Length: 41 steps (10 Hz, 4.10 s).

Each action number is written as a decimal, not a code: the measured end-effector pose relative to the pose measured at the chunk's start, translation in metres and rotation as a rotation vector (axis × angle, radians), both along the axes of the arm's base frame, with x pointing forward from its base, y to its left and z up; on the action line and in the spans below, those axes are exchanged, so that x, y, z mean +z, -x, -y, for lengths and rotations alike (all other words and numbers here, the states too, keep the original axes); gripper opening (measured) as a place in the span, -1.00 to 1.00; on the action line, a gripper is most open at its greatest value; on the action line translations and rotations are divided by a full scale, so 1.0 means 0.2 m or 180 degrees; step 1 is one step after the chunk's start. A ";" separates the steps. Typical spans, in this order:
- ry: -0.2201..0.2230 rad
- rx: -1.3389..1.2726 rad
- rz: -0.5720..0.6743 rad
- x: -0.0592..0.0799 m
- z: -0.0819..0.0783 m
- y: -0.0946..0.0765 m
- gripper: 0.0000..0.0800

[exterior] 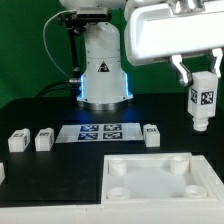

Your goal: Assemble one leg

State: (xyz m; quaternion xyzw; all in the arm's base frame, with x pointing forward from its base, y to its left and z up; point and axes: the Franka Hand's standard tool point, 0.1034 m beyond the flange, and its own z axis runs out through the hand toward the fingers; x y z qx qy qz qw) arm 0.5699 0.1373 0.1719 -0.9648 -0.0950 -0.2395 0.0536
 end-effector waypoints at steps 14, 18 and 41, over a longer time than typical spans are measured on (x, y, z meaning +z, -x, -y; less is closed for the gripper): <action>0.0101 0.0143 0.0094 -0.15 0.10 -0.26 -0.27; 0.0099 0.0152 0.0117 -0.23 0.10 -0.27 -0.27; 0.0070 0.0130 0.0304 -0.41 0.11 -0.29 0.62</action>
Offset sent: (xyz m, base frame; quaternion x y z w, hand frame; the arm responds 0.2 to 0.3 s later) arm 0.0000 0.0000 0.0000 0.0000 0.0000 0.0000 1.0000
